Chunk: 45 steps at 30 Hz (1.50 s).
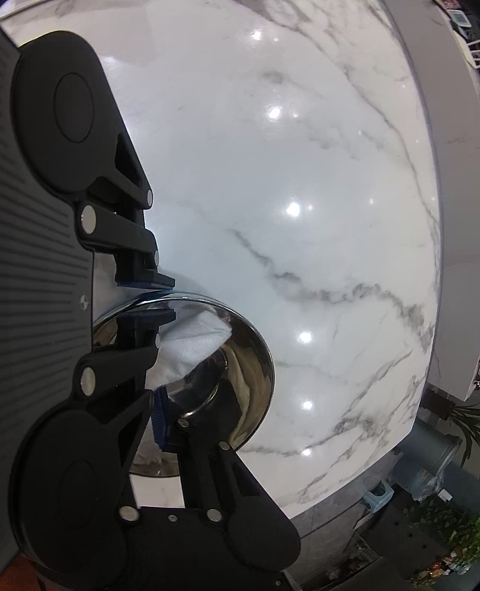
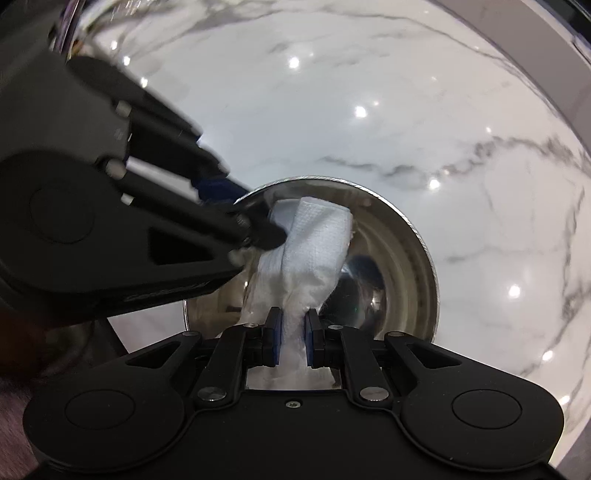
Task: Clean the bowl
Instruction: 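Keep wiping the bowl interior with the right tool's cloth while the left tool steadies the rim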
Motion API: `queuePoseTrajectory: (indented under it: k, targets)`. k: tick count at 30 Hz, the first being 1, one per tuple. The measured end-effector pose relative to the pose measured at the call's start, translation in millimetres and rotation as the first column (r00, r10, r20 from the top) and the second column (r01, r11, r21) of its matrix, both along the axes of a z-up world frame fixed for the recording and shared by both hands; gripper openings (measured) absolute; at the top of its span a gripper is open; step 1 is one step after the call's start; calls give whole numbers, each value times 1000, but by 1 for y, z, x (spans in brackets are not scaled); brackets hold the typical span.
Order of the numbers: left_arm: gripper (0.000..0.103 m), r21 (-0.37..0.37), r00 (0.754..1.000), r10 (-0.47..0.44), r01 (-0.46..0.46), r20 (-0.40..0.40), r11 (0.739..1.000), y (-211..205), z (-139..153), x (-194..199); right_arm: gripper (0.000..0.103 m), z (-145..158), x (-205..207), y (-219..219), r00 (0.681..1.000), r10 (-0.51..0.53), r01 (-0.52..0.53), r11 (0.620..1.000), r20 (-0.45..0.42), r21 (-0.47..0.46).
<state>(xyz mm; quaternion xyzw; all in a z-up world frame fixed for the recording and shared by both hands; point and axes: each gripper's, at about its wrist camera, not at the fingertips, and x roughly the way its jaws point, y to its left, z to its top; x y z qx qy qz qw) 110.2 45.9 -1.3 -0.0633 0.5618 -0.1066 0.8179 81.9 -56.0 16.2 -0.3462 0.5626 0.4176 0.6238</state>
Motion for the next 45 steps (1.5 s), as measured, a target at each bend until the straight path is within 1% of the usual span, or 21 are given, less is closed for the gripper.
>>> queuePoseTrajectory:
  k: [1,3,6,7,10,12,14,16,18,21,23,25,26,28,30,31,33,37,39,45]
  targets:
    - [10,3,1000,-1,1,0,1000,0,0,0,10,0,-2,2,1000,19,-19,1000,13,-11]
    - [10,7,1000,-4,4,1,1000,-1,0,1,10,-1,-10,6,993,91,-87,994,71,-59]
    - [10,8,1000,-8,8,-1,1000,-1,-1,1,10,-5,-20,10,967,194,-171,974,165,-146]
    - [10,8,1000,-8,8,-2,1000,0,-1,1,10,-6,-20,10,963,204,-177,971,178,-158]
    - [10,1,1000,-5,5,-2,1000,0,-1,2,10,-7,-17,8,958,204,-171,971,200,-169]
    - [12,-8,1000,4,-5,-9,1000,2,-2,2,10,-7,-14,6,963,189,-160,974,193,-159]
    - [18,-12,1000,7,-8,-22,1000,2,-3,2,10,-7,-11,5,966,179,-151,977,189,-152]
    - [28,-13,999,5,-5,-49,1000,3,-7,1,10,-7,-9,5,967,173,-147,978,186,-148]
    - [33,-26,996,-25,23,-86,999,2,-11,-2,10,-8,-7,4,969,165,-141,980,182,-142]
    - [34,-51,992,-66,60,-109,997,-1,-13,-6,10,-8,-3,3,973,151,-129,983,177,-129]
    - [33,-57,991,-84,78,-109,995,-3,-12,-7,10,-8,0,2,975,140,-121,986,174,-119]
    - [25,-50,991,-89,84,-97,995,-4,-11,-8,10,-9,1,1,975,139,-120,986,175,-116]
    - [24,-43,992,-86,83,-92,996,-4,-10,-7,10,-9,2,1,975,137,-118,986,174,-115]
    - [19,-32,993,-77,75,-85,997,-4,-10,-6,10,-9,4,0,978,129,-111,988,167,-111]
    - [16,-15,995,-62,61,-73,998,-3,-9,-5,10,-8,7,-2,984,108,-95,991,142,-99]
    - [14,-14,996,-56,55,-70,998,-2,-9,-4,10,-8,9,-3,987,97,-86,992,128,-89]
    - [13,-16,997,-43,42,-63,999,-1,-9,-1,10,-6,16,-5,997,51,-49,998,64,-40]
    - [13,-1,998,-39,39,-50,999,-1,-7,0,11,-5,22,-6,999,26,-26,1000,-24,8]
    - [13,5,998,-42,43,-45,999,-2,-6,-1,11,-8,21,-4,999,53,-53,999,-13,-13]
    - [13,9,998,-45,46,-40,999,-1,-6,-1,10,-14,14,1,983,161,-151,983,90,-107]
